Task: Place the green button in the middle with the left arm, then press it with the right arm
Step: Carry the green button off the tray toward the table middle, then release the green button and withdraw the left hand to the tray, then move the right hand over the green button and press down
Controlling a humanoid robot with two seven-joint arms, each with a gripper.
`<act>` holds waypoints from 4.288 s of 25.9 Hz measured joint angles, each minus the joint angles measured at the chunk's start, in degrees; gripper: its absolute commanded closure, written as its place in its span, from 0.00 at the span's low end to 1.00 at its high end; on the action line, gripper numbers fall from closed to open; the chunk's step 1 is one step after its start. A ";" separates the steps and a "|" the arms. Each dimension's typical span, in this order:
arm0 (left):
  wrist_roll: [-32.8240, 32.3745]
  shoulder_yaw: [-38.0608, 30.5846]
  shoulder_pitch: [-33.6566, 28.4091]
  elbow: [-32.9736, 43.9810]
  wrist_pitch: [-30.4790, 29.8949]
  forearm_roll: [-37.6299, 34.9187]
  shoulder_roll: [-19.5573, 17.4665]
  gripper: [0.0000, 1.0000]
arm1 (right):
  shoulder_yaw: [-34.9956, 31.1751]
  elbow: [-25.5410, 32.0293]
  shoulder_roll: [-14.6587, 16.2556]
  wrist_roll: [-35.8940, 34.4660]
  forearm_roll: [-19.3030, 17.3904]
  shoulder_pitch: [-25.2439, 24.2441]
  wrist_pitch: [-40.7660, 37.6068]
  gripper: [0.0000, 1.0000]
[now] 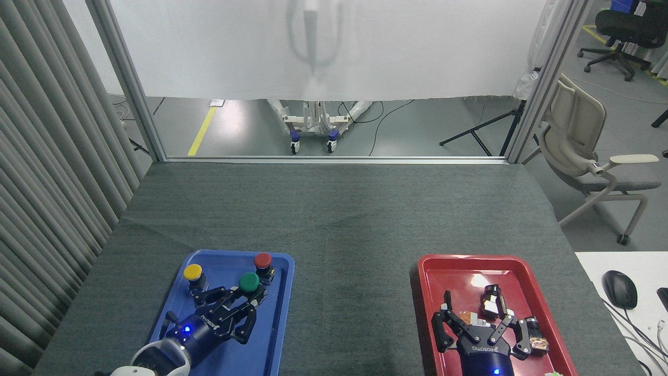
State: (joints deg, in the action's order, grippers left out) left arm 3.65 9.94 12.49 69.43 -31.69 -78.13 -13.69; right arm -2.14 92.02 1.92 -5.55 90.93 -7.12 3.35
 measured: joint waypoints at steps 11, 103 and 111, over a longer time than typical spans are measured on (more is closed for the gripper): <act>-0.74 9.56 10.34 -12.24 1.86 -6.05 12.22 0.97 | -0.93 0.00 -0.08 -0.04 -0.03 -0.07 0.00 0.00; 4.87 -10.12 -9.93 8.85 26.53 -8.97 8.34 0.00 | 15.47 -24.48 -7.12 4.19 4.23 13.84 -3.88 1.00; 4.85 -10.19 -9.78 8.88 26.49 -8.97 8.34 0.00 | 16.09 -25.24 -7.06 4.09 4.52 13.75 -3.67 1.00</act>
State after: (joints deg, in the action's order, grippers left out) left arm 8.50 -0.25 2.72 78.31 -5.20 -87.10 -5.34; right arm 13.94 66.78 -5.13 -1.47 95.46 6.63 -0.32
